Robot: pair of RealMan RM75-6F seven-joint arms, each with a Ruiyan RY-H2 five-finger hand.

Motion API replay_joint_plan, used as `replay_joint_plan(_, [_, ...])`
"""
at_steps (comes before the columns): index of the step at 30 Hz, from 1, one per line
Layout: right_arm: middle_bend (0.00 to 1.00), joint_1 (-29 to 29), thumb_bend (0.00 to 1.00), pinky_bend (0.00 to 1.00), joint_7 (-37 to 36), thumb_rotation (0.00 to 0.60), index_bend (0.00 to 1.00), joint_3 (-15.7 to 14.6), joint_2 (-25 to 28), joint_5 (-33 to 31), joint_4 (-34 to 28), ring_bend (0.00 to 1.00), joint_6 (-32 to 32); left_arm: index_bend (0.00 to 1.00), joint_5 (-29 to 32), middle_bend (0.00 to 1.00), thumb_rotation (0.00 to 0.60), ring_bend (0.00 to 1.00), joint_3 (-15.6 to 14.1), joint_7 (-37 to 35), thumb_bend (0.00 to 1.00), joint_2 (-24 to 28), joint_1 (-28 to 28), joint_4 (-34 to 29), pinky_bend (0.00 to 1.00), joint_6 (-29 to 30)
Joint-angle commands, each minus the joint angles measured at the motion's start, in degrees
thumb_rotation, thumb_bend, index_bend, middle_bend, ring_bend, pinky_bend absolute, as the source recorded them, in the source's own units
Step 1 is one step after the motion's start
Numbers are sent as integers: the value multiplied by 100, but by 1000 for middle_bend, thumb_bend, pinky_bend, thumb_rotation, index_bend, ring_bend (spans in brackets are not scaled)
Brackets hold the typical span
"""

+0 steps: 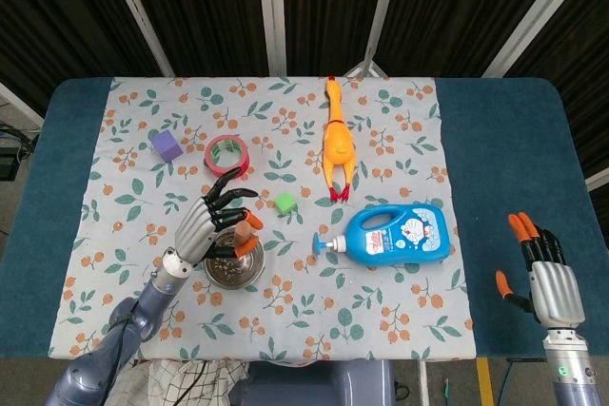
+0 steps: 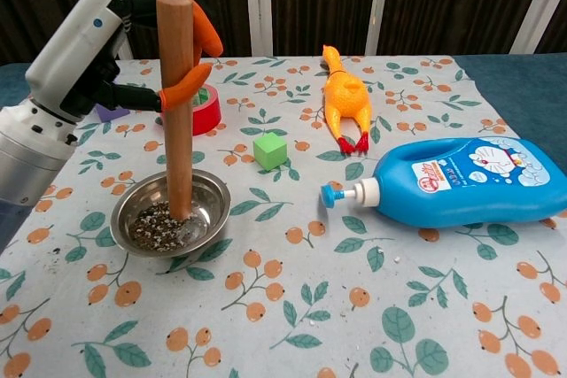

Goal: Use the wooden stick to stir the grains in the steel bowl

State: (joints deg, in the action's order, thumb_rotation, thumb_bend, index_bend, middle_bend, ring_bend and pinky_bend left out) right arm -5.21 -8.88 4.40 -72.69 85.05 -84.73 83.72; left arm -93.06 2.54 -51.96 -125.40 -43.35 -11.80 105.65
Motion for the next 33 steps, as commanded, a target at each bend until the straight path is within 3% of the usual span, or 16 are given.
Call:
replay_joint_plan(1, [0, -4, 448, 0, 4, 600, 0, 6, -3, -14, -1, 0, -10, 514, -19, 781, 600, 286, -37, -15, 1000, -14, 18, 35, 0, -49])
replay_joint_plan(33, [0, -6, 448, 0, -26, 600, 0, 9, 14, -30, -26, 0, -29, 510, -31, 771, 600, 286, -257, -94, 1000, -91, 298, 258, 0, -141])
